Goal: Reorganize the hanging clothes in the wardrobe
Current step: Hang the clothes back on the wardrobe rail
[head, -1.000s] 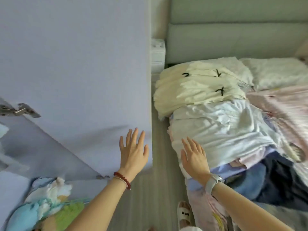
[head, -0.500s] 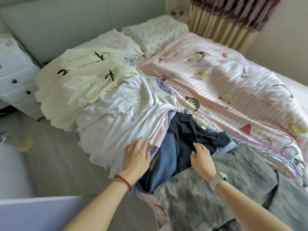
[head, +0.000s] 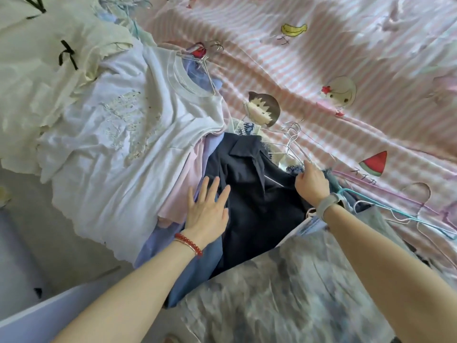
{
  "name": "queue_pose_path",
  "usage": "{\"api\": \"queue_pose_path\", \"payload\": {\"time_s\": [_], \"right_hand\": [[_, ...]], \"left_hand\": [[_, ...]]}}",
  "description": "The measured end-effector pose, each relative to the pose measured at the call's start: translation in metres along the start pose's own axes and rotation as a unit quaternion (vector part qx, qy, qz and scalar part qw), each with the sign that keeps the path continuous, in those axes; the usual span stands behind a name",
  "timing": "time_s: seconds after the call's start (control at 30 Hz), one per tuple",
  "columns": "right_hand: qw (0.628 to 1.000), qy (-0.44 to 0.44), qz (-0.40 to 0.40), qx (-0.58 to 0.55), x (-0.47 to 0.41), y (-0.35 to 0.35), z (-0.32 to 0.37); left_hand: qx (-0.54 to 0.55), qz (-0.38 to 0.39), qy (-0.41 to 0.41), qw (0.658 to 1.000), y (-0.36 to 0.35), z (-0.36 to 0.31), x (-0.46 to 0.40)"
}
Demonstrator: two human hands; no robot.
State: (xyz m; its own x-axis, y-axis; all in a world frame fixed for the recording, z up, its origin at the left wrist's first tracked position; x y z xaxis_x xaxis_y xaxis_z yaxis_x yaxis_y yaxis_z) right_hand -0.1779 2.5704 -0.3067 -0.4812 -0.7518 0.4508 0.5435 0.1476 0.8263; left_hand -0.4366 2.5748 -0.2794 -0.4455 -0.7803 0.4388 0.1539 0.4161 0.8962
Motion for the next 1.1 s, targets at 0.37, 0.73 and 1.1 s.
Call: {"api": "queue_pose_path", "payload": {"time_s": [0.37,0.73,1.1], "right_hand": [[0.967,0.024,-0.135,-0.216,0.011,0.028,-0.012],[0.917,0.065,-0.161,-0.359,0.068,0.059,-0.022],[0.912,0.219,-0.151,-0.313,0.117,0.084,0.078]], "left_hand": [[0.0,0.024,0.053,0.998,0.001,0.018,-0.012],[0.047,-0.147,-0.047,0.987,0.119,-0.01,-0.043],[0.135,-0.23,-0.063,0.962,0.166,0.025,0.05]]}}
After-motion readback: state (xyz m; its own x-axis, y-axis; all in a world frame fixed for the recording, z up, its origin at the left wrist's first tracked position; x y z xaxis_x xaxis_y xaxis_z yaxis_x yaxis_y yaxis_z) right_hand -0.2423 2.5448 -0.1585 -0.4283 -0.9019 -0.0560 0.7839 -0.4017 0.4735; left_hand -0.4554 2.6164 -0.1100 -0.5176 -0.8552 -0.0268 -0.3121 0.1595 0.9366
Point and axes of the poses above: each hand's wrist, its own x-axis away from the middle knuckle, its own y-axis out of the back of the hand, z = x × y, the point moved 8 cm from there along -x, towards the middle knuckle, and after that the axes turned 1 degree about -z, right-handed, at the moved point
